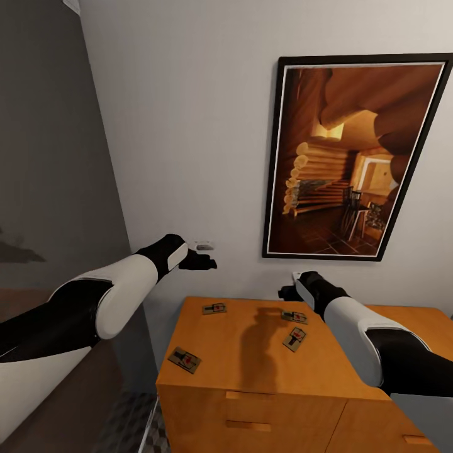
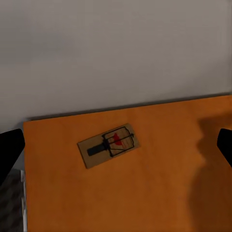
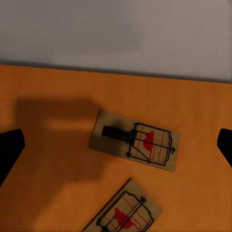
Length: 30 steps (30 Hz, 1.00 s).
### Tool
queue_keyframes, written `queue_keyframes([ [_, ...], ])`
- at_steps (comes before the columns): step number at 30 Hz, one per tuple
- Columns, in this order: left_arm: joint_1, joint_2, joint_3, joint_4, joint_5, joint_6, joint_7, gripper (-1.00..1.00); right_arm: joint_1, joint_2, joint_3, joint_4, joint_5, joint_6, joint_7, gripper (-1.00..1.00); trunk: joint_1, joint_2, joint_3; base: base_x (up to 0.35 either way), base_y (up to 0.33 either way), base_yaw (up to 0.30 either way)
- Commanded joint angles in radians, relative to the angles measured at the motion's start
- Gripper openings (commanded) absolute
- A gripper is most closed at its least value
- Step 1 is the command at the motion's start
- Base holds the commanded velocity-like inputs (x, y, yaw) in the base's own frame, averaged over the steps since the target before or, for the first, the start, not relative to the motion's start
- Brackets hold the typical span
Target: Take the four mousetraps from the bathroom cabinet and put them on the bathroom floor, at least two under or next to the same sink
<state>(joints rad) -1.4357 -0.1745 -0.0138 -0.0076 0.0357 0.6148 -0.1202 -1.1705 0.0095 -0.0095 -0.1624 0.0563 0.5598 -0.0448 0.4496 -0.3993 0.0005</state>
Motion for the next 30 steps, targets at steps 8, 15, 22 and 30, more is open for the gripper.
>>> queue_keyframes([
  [8, 0.006, 0.003, -0.008, -0.007, -0.003, 0.008, -0.007, 1.00, 0.001, -0.015, 0.001, -0.008, 0.011, 0.011, 0.018, 1.00, 0.000, -0.001, 0.000, 0.000, 0.000, 0.000],
  [15, 0.045, 0.013, -0.049, -0.046, -0.043, 0.002, -0.046, 1.00, 0.001, -0.054, 0.002, -0.012, 0.054, 0.036, 0.057, 1.00, 0.000, -0.001, 0.000, 0.000, 0.000, 0.000],
  [22, 0.085, 0.024, -0.023, -0.030, -0.020, -0.009, -0.042, 1.00, 0.001, -0.048, 0.004, 0.013, 0.054, 0.010, 0.071, 1.00, 0.000, -0.001, 0.000, 0.000, 0.000, 0.000],
  [30, 0.125, 0.029, 0.001, -0.007, 0.008, -0.034, 0.002, 1.00, 0.001, -0.025, 0.003, 0.025, 0.097, 0.002, 0.027, 1.00, 0.000, -0.001, 0.000, 0.000, 0.000, 0.000],
])
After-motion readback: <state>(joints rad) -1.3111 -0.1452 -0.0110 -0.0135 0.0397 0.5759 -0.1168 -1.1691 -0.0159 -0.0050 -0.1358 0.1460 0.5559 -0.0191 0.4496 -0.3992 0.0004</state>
